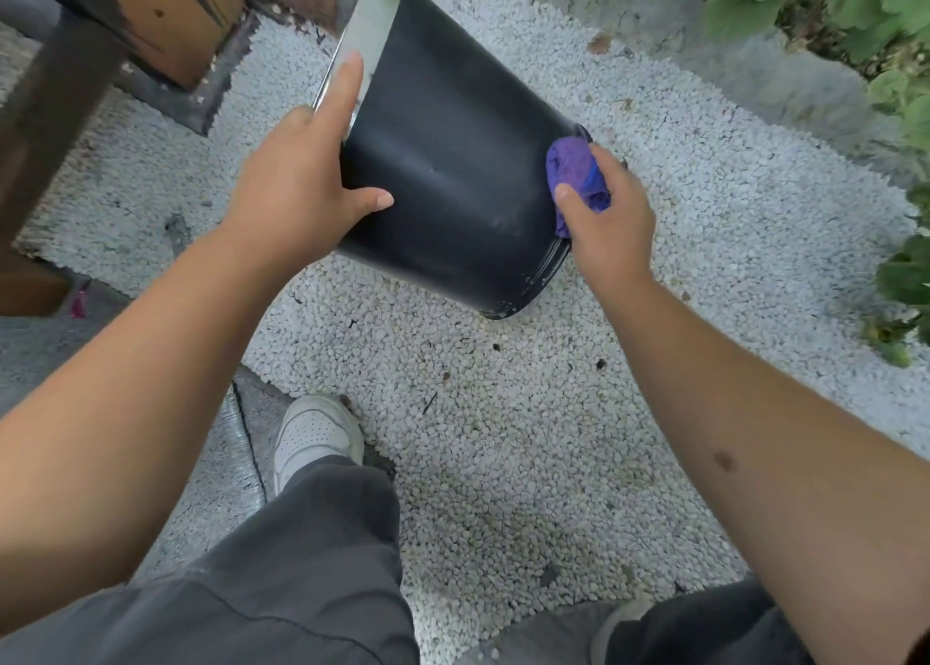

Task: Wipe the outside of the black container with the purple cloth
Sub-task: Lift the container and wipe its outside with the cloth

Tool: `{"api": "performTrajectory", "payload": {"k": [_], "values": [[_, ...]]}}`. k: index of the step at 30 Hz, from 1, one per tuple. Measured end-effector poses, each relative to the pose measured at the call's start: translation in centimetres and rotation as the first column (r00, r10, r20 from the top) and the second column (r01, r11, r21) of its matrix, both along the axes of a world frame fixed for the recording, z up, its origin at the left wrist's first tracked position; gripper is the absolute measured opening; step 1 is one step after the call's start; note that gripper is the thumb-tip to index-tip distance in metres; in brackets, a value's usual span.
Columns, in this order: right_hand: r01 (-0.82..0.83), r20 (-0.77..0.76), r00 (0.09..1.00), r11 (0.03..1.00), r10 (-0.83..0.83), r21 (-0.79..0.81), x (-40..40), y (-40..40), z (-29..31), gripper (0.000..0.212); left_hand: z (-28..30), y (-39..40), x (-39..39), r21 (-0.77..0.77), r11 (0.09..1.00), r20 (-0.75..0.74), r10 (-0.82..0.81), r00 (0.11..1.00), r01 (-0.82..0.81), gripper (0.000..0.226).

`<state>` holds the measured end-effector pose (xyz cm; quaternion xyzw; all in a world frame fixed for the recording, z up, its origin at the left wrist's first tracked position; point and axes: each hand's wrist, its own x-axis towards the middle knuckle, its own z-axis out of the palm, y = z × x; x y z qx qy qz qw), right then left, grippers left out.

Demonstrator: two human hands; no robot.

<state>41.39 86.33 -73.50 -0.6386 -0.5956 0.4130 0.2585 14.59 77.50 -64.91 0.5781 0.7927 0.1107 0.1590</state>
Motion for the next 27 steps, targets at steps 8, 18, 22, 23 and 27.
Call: {"api": "performTrajectory", "payload": {"k": [8,18,22,23,27], "values": [[0.187,-0.143,0.968,0.973,-0.206,-0.136,-2.7,-12.1,-3.2,0.052,-0.2,0.2,-0.1,0.007,1.0,0.027,0.025,0.999,-0.025,0.11],[0.106,-0.227,0.962,0.973,-0.153,-0.204,-2.4,-14.0,-4.5,0.056,-2.1,-5.1,-0.4,0.056,0.987,0.238,0.131,0.962,-0.148,0.059],[0.179,-0.306,0.926,0.972,-0.219,-0.156,-2.7,-11.4,-1.9,0.049,-0.4,-3.3,0.0,0.044,0.985,0.252,0.15,0.956,-0.166,0.054],[0.213,-0.336,0.91,0.969,-0.244,-0.128,-2.8,-10.1,-0.8,0.046,0.6,-1.6,-0.1,0.06,0.98,0.255,0.167,0.952,-0.188,0.057],[0.32,-0.461,0.809,0.932,-0.363,-0.172,-1.9,-4.3,3.3,0.038,6.0,4.9,-0.7,0.134,0.986,0.291,0.06,0.955,-0.102,0.048]]}}
